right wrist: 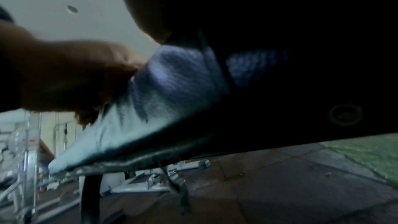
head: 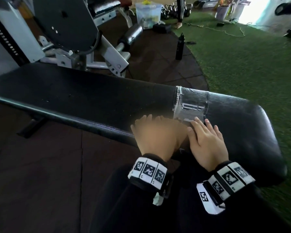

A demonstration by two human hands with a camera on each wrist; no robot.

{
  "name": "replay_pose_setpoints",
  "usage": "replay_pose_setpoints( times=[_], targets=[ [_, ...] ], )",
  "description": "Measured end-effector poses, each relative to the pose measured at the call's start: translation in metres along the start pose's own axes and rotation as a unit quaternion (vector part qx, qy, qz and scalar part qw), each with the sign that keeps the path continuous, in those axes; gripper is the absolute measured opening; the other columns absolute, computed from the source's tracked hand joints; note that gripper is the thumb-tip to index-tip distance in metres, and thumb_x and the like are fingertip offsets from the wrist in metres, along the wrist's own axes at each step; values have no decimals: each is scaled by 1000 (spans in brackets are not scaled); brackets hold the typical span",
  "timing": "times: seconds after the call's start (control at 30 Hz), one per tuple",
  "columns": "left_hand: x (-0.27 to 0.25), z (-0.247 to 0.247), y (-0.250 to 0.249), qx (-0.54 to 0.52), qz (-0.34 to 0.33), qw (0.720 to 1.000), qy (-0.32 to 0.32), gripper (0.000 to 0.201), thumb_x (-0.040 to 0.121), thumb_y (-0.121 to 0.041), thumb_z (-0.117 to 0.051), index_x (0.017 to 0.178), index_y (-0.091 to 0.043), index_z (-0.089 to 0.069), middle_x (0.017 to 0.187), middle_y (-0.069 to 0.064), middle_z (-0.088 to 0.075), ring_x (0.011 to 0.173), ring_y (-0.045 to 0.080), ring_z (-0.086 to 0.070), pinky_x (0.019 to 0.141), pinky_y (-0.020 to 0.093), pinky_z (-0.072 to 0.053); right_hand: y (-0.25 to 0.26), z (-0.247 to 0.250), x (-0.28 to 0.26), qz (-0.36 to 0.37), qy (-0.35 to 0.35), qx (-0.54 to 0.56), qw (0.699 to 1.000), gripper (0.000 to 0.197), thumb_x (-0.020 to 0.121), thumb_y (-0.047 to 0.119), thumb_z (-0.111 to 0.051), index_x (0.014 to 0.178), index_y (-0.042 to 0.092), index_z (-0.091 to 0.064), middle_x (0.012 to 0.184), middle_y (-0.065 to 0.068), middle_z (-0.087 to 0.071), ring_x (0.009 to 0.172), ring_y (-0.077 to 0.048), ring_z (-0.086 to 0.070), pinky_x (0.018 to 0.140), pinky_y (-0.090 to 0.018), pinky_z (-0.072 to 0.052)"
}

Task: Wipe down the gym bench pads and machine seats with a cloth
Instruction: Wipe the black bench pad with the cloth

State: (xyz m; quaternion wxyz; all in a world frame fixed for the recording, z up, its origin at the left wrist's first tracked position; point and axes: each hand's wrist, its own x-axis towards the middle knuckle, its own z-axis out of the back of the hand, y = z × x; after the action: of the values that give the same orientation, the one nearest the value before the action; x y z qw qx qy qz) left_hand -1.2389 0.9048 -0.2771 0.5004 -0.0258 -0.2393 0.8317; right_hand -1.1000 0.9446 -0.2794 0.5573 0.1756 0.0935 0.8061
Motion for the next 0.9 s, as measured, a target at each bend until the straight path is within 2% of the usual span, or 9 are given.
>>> replay_pose_setpoints(
  times=[0.1, 0.17, 0.23, 0.3, 0.43, 0.53, 0.63, 0.73, 0.9],
  targets=[
    [-18, -8, 16, -14, -32, 998, -51, 62, 91, -59, -29, 141, -26, -41, 154, 3, -27, 146, 18, -9, 115, 50, 5, -3, -2, -2, 11, -18, -2, 1000, 49, 96, 44, -32, 138, 21, -43, 149, 4, -36, 143, -19, -21, 118, -38, -10],
    [-28, -13, 22, -46, -33, 995, -82, 65, 91, -59, -27, 145, -24, -33, 158, 6, -15, 147, 19, 2, 114, 50, 6, -4, -2, -3, 11, -35, -2, 999, 48, 96, 42, -37, 137, 20, -46, 147, 3, -39, 141, -19, -25, 117, -38, -13],
    [-36, -18, 22, -99, 3, 988, -118, 70, 92, -56, -30, 149, -16, -24, 157, 10, -8, 146, 20, 9, 114, 53, 1, -4, -2, -3, 11, -46, 3, 999, 46, 96, 40, -38, 135, 19, -48, 145, 2, -42, 140, -19, -28, 117, -39, -15],
    [-43, -19, 18, -161, 76, 974, -141, 74, 91, -54, -38, 145, -5, -23, 154, 12, -12, 147, 22, 7, 115, 59, -5, -4, -3, -3, 14, -52, 4, 999, 45, 96, 40, -39, 134, 19, -50, 144, 2, -44, 140, -20, -29, 116, -40, -16],
    [-54, -22, 6, -185, 142, 964, -132, 65, 94, -42, -46, 142, -1, -30, 154, 13, -16, 147, 26, -3, 113, 62, -14, -4, -5, -2, 12, -55, 0, 998, 46, 94, 40, -41, 133, 18, -50, 143, 1, -45, 139, -20, -30, 116, -40, -15],
    [-58, -26, -4, -244, 141, 953, -111, 67, 98, -34, -41, 151, -7, -9, 159, 2, 10, 144, 14, 19, 118, 51, -4, -4, -6, -3, 15, -60, -3, 998, 46, 93, 40, -43, 133, 17, -51, 142, 0, -46, 139, -21, -31, 115, -41, -17],
    [-55, -27, -15, -334, 143, 926, -105, 93, 90, -55, -46, 150, -10, 10, 153, -7, 30, 138, 5, 32, 118, 45, 7, -5, -6, -3, 18, -63, -2, 998, 46, 93, 40, -44, 132, 16, -52, 142, -1, -47, 138, -23, -32, 115, -42, -18],
    [-48, -31, -17, -334, 155, 924, -107, 122, 72, -70, -57, 148, -8, 16, 150, -4, 35, 139, 12, 33, 116, 40, 10, -6, -5, -3, 17, -69, 4, 997, 44, 93, 38, -46, 131, 17, -52, 141, 0, -47, 138, -21, -33, 115, -40, -18],
    [-25, -30, 17, -400, 225, 872, -168, 98, 89, -36, -60, 149, -4, 10, 156, 11, 22, 144, 24, 18, 119, 45, -2, -6, -5, -2, 13, -82, 20, 996, 40, 93, 36, -48, 129, 18, -55, 139, 2, -50, 136, -20, -36, 114, -38, -19]
  ],
)
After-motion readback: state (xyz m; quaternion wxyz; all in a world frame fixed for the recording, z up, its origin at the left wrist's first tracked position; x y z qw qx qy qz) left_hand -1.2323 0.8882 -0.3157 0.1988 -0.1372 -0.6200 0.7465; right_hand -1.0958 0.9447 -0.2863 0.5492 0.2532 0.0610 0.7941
